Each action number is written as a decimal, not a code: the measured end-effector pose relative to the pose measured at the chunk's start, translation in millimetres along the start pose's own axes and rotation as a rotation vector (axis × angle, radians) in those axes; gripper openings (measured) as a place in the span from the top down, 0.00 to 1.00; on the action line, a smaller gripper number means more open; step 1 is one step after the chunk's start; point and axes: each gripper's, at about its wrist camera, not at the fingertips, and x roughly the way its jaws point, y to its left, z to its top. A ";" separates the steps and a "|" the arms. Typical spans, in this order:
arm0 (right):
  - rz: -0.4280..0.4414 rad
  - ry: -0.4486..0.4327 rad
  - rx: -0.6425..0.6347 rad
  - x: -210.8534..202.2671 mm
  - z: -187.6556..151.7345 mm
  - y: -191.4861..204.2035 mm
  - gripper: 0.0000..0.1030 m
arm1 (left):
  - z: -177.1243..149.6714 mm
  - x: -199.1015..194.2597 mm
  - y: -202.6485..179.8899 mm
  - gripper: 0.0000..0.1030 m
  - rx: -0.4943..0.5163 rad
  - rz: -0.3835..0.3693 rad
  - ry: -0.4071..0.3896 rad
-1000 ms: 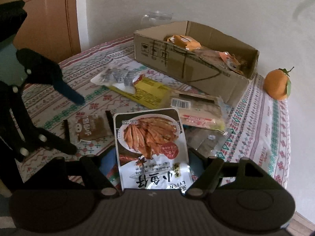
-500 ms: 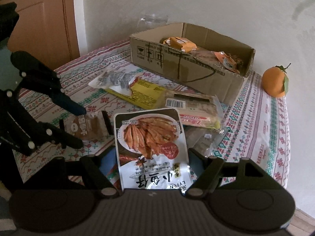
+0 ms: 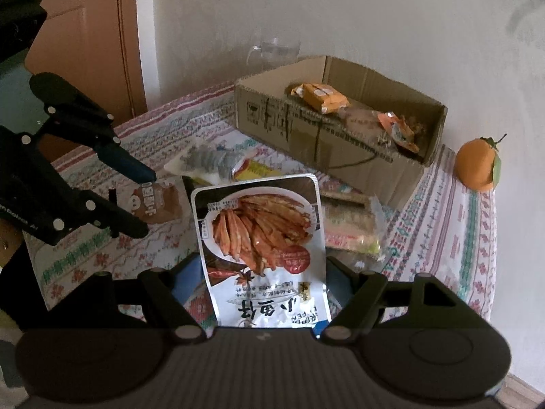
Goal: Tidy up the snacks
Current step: 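Lift the fish-snack pack with the right tool while the left tool lifts the brown pack, then drop the fish-snack pack into the box with the right tool while the left tool drops the brown pack in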
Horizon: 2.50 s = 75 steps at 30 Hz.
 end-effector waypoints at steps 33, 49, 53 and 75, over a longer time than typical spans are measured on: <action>0.024 0.026 -0.038 27.4 -13.3 19.7 0.23 | -21.2 23.3 -3.3 0.48 -0.075 0.019 0.085; 0.010 -0.023 -0.005 7.6 -16.4 14.5 0.23 | -22.9 20.2 -11.4 0.58 -0.186 0.102 0.059; 0.006 -0.025 -0.016 3.5 -14.7 13.4 0.23 | -14.8 13.4 -7.3 0.58 -0.156 0.093 0.054; -0.037 -0.097 -0.011 -14.6 17.6 -12.0 0.23 | 108.7 39.2 90.7 0.58 -0.127 0.113 -0.027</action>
